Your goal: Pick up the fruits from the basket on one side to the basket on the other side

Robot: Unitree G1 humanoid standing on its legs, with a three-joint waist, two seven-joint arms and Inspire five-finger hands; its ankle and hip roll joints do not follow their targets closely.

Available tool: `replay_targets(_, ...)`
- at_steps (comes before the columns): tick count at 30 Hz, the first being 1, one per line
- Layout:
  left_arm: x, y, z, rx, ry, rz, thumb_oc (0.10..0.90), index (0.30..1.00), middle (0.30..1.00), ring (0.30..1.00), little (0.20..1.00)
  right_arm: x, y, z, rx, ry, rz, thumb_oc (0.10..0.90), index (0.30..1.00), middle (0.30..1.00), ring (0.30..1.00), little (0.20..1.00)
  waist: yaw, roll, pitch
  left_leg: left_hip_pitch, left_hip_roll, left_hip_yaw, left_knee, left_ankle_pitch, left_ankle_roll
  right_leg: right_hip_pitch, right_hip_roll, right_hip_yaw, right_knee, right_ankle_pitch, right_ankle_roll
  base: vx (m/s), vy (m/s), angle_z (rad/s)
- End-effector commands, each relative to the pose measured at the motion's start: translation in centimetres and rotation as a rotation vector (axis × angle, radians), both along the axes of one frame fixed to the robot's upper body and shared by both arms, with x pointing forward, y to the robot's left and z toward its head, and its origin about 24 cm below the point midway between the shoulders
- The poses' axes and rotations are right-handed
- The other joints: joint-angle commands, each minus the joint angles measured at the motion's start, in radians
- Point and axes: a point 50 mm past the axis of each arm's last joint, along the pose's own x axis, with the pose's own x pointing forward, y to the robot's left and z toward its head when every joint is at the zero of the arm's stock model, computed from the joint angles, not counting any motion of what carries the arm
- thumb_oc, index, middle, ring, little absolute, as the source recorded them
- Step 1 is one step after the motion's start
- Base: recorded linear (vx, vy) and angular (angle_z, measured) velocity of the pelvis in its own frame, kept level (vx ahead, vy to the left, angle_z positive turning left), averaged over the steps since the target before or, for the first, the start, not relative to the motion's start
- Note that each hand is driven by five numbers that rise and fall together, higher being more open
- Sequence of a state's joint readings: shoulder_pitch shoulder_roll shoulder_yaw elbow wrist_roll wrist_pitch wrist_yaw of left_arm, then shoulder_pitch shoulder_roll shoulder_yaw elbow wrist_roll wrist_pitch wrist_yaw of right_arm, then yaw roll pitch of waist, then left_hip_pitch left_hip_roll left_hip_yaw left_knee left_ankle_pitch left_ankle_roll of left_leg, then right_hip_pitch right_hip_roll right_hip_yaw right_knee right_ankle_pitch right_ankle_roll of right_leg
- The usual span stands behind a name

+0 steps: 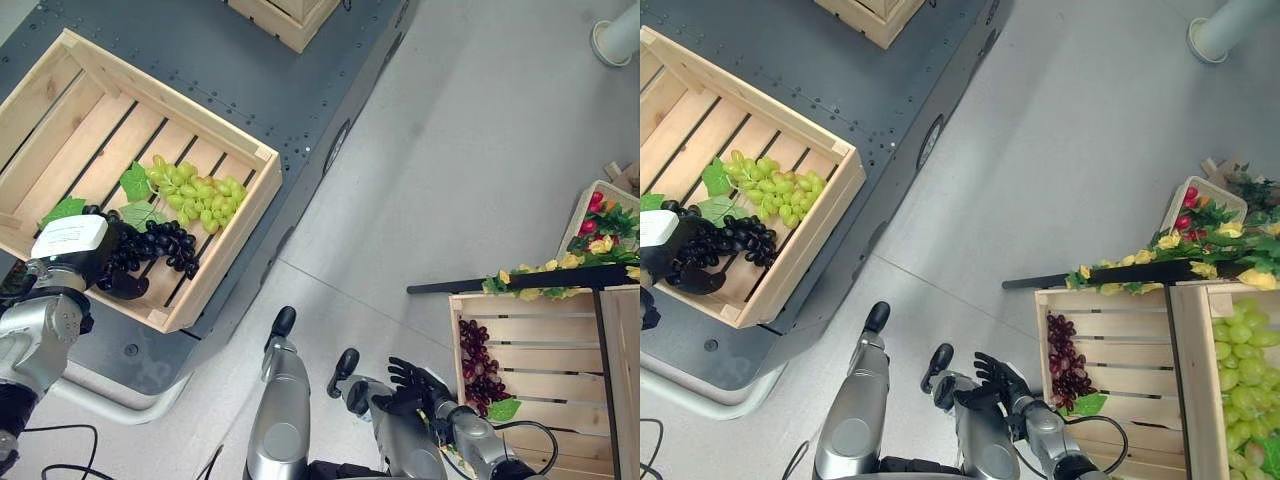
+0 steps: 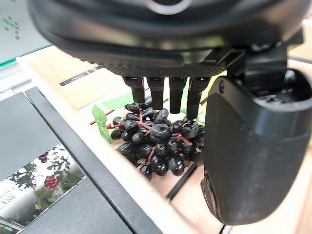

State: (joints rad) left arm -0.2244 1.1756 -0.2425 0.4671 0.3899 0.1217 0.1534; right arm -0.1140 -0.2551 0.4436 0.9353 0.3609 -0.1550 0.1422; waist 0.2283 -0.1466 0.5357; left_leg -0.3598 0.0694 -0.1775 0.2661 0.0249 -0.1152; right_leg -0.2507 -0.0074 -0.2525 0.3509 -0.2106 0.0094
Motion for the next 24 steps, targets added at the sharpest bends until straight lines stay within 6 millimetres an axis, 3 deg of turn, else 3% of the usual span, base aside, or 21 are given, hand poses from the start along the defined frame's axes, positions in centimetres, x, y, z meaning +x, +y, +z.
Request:
replay_targets(1, 0.2, 0.9, 2.2, 0.109, -0.194, 0.044, 0.800, 0.900, 0.900, 0.900, 0.900, -2.8, -1.2, -0.9, -0.010, 0.051, -0.004, 0.800, 0.900, 0.900, 0.900, 0.900, -0.035, 0.037, -0.021, -0.135, -0.116, 0.088, 0.054, 0.023, 0.095, 0.064, 0.068, -0.011, -0.088, 0.083, -0.032, 0.00, 0.000, 0.00)
replay_targets(13, -0.3, 1.3, 0.5, 0.211, -0.317, 0.107, 0.800, 0.900, 0.900, 0.900, 0.900, -2.6, -0.3, -0.8, -0.011, 0.049, 0.031, 0.800, 0.900, 0.900, 0.900, 0.900, -0.043, 0.024, -0.024, -0.142, -0.115, 0.092, 0.060, 0.016, 0.101, 0.063, 0.066, 0.003, -0.097, 0.086, -0.034, 0.01, 0.016, -0.04)
replay_targets(24, 0.4, -0.1, 1.1, 0.310, -0.508, 0.043, 0.800, 0.900, 0.900, 0.900, 0.900, -2.5, -0.2, -0.8, -0.005, 0.045, 0.041, 0.800, 0.900, 0.900, 0.900, 0.900, -0.054, 0.008, -0.031, -0.145, -0.112, 0.088, 0.053, 0.016, 0.104, 0.062, 0.065, 0.013, -0.116, 0.093, -0.036, 0.00, 0.000, 0.00)
